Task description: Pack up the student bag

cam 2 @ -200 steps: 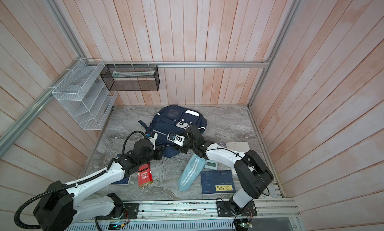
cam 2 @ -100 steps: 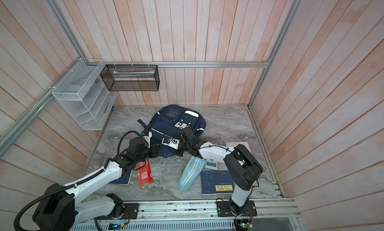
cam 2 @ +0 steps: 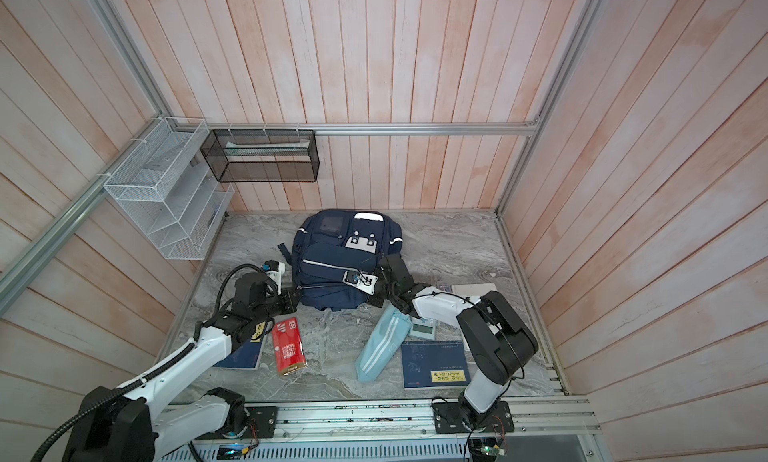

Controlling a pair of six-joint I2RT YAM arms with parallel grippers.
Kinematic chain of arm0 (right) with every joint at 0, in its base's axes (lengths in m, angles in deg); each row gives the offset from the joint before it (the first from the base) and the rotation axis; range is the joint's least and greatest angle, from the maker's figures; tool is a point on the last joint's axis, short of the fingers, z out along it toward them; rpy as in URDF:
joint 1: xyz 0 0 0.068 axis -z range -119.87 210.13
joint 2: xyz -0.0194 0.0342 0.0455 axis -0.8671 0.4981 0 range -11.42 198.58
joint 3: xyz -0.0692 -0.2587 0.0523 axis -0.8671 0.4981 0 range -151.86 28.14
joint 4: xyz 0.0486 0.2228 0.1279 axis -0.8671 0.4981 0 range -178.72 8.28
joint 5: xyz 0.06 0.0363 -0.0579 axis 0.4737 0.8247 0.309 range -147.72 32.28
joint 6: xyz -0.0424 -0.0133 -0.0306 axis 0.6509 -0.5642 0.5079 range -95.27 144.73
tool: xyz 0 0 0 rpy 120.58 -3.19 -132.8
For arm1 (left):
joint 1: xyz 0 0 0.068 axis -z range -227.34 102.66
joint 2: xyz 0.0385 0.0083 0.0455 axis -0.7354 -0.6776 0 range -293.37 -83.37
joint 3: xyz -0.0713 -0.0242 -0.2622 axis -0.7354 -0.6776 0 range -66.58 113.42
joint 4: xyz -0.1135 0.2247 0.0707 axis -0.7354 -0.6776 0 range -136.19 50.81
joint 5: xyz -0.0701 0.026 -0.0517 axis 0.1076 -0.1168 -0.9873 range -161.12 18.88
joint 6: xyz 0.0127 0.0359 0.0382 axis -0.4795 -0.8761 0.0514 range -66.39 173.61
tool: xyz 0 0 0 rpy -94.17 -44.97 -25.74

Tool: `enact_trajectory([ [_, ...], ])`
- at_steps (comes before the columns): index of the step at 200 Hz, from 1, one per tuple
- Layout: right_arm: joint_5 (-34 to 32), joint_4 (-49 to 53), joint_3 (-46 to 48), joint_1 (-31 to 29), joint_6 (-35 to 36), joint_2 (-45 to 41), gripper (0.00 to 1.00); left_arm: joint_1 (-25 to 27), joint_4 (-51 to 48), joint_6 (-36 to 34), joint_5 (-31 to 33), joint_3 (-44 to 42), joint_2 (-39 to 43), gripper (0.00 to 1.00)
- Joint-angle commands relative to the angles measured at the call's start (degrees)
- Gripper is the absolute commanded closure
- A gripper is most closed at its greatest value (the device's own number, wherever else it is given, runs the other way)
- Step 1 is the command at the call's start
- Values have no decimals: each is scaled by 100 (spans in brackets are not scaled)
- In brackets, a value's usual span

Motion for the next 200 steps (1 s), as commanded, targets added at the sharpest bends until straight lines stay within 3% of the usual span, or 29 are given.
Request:
enact_trajectory([
  [1, -1154, 344, -4, 499, -113, 36, 81, 364, 62, 351, 899, -72, 393, 100],
  [15, -999, 426, 9, 455, -428, -179, 63, 695, 189, 517, 928, -33, 334, 100],
  [40, -762, 575, 154, 181, -634, -780, 43, 931, 518, 622, 752, 157, -123, 100],
  [63, -320, 460, 219, -352, -672, -933, 38, 1114, 714, 646, 645, 423, -546, 100],
  [81, 30, 329, 81, -711, -742, -687, 38, 1472, 530, 557, 968, 767, -722, 100],
  [114, 508, 544, -588, -789, -1031, 82, 38, 1505, 697, 665, 647, 777, -653, 100],
  [137, 395, 578, -876, -789, -835, 437, 38, 1490, 737, 575, 452, 731, -507, 100],
  [173, 489, 535, -1060, -798, -863, 669, 46, 1464, 774, 505, 139, 695, -733, 100],
  [185, 631, 547, -1012, -798, -871, 678, 59, 1417, 823, 575, 81, 659, -786, 100],
  [200, 543, 688, -914, -790, -670, 713, 91, 1192, 960, 694, -163, 560, -783, 100],
])
